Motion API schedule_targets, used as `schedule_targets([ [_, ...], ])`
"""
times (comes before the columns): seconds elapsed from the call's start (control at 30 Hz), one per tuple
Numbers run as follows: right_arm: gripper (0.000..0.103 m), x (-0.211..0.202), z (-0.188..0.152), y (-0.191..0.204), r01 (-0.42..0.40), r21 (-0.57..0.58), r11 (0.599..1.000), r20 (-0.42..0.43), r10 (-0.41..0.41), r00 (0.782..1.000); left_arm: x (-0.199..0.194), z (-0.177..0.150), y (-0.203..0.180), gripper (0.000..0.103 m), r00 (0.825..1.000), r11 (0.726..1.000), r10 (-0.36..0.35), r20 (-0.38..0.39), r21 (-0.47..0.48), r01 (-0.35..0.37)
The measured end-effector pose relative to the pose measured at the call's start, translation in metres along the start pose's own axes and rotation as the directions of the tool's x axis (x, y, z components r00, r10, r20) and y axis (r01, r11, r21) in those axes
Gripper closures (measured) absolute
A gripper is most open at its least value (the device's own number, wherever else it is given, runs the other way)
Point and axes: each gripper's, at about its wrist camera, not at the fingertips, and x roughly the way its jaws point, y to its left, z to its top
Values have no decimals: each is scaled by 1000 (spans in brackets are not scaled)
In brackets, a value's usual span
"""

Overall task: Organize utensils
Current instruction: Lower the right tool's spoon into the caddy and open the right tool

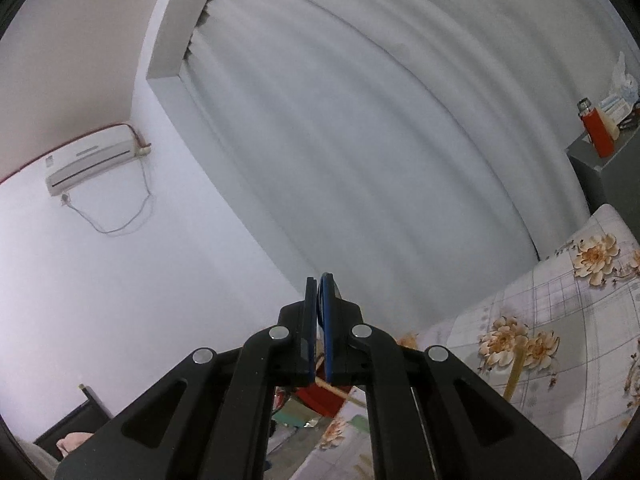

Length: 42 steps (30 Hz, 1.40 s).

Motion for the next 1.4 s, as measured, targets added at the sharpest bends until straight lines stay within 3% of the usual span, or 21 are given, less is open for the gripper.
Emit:
schedule_targets([
  [0.3, 100, 20, -40, -56, 74, 94, 993, -59, -69, 996, -3, -3, 17, 33, 999, 999, 32, -13, -41, -33],
  [0.5, 100, 14, -59, -63, 104, 100, 990, -89, -95, 992, 0, -6, 18, 32, 999, 998, 28, -22, -49, -29],
  [0.67, 99, -3, -75, -66, 187, 86, 979, -122, -176, 977, 4, -8, 17, 30, 999, 998, 17, -34, -52, -19],
  [0.83, 91, -13, -83, -57, 312, 1, 950, -180, -307, 935, 8, -10, 14, 27, 999, 999, 8, -45, -53, -10],
  [0.87, 87, -16, -84, -51, 332, -29, 943, -177, -332, 927, 9, -11, 14, 27, 999, 998, 5, -50, -55, -8],
  [0.93, 69, -21, -82, -40, 369, -79, 926, -162, -377, 912, 11, -12, 13, 26, 998, 998, 0, -59, -57, -4],
  [1.1, 61, -38, -80, -14, 418, -181, 890, -94, -438, 894, 16, -17, 9, 22, 996, 999, 2, -92, -49, -6],
  [1.27, 57, -59, -88, 8, 388, -214, 896, -50, -407, 912, 25, -19, 1, 20, 984, 998, 62, -167, -17, -66],
  [1.33, 54, -59, -97, 12, 370, -229, 901, -79, -395, 915, 30, -21, -2, 20, 974, 995, 98, -202, 4, -99],
  [1.4, 54, -51, -113, 12, 353, -253, 901, -157, -398, 904, 38, -27, -5, 19, 957, 991, 134, -256, 31, -131],
])
